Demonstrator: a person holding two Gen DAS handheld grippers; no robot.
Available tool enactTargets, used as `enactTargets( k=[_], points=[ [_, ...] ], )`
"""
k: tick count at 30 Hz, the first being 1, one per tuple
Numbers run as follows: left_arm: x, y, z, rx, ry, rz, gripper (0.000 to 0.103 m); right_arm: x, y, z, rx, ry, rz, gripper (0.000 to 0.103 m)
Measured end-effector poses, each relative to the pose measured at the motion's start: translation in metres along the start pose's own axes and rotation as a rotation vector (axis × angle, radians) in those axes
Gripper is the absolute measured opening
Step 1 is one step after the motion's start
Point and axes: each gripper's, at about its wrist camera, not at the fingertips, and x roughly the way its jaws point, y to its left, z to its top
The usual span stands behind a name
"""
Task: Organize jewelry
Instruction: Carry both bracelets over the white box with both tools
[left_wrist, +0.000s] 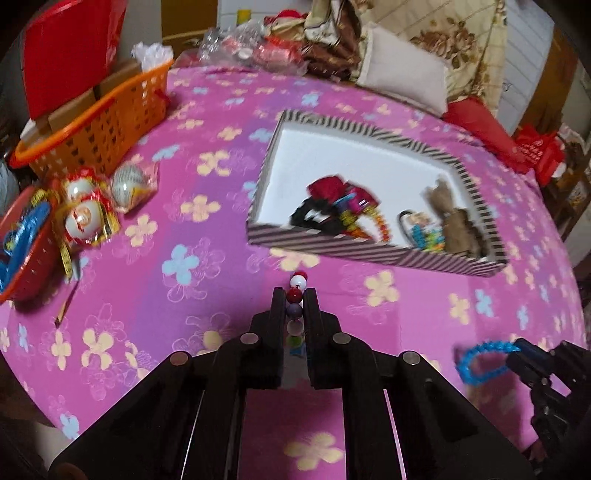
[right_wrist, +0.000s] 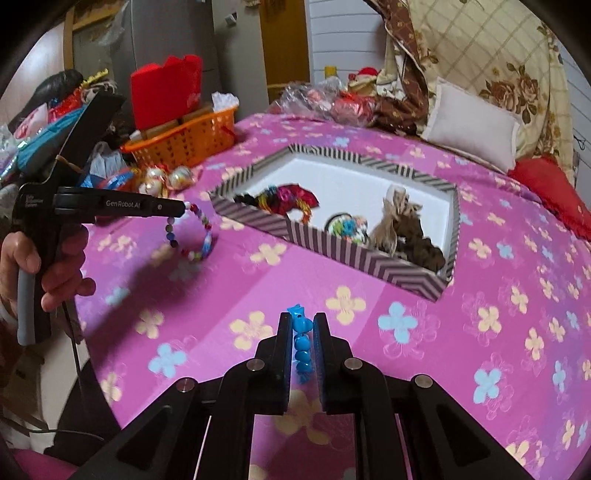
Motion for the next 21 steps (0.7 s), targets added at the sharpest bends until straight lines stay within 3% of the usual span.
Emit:
enactTargets(
  k=[10, 21],
  points=[
    [-0.036, -0.027, 0.015, 0.041, -0.057, -0.046, 0.008, -0.018, 0.001, 0.024, -0.011, -0.052, -0.002, 0.01],
    [-0.026, -0.059, 0.047, 0.077, -0.073, -0.033, 0.008, -0.008, -0.018, 0.066, 0.003, -0.084, -0.014, 0.01]
  ],
)
